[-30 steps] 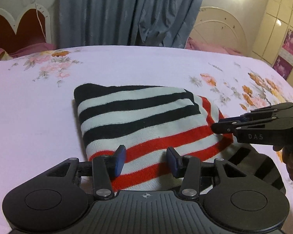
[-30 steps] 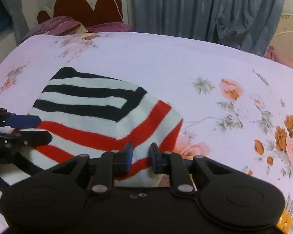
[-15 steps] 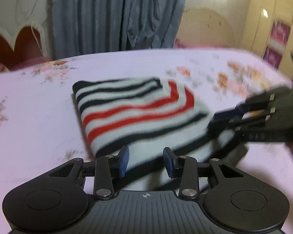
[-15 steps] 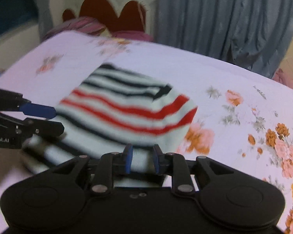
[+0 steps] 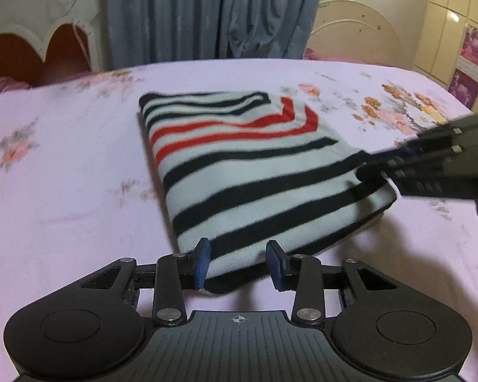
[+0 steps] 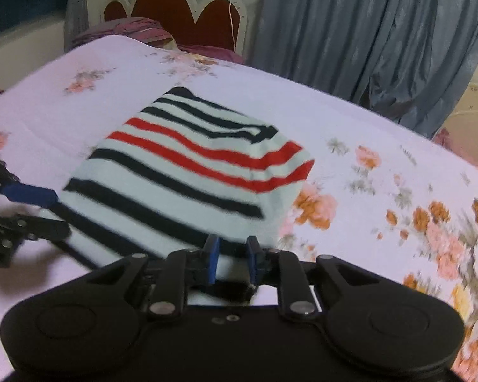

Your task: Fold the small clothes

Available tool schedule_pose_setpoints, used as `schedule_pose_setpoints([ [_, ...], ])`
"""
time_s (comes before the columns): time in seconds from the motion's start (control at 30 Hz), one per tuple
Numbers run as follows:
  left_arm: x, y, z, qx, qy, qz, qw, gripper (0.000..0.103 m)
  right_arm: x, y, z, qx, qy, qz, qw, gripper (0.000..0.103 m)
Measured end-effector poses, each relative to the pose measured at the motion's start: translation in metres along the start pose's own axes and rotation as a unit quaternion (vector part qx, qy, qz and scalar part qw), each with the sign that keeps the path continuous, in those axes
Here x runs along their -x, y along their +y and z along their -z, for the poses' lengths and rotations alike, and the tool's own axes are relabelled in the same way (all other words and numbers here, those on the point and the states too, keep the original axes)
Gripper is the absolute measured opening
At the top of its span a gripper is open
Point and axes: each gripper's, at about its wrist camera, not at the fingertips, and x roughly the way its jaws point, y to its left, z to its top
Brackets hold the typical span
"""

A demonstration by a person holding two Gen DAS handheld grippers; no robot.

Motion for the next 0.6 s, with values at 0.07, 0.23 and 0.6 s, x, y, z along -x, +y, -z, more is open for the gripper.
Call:
schedule_pose_setpoints([
  [0.07, -0.007, -0.001, 0.001, 0.006, 0.004, -0.004, 1.0000, 0.038, -0.010, 0.001, 0.012, 0.008, 0.025, 0.011, 1.000, 0.015],
  [0.23, -0.014, -0.006, 0.005, 0.008, 0.004, -0.020, 0.9998, 0.038, -0.021, -0.012, 0.025, -0.032, 0.032, 0.002, 0.999, 0.022],
  [0.6, -0.015, -0.020, 0.002, -0.002, 0.006, -0.057, 0.9984, 0.038, -0.022, -0.017, 0.029, -0.051, 0.028, -0.008, 0.998, 0.022],
])
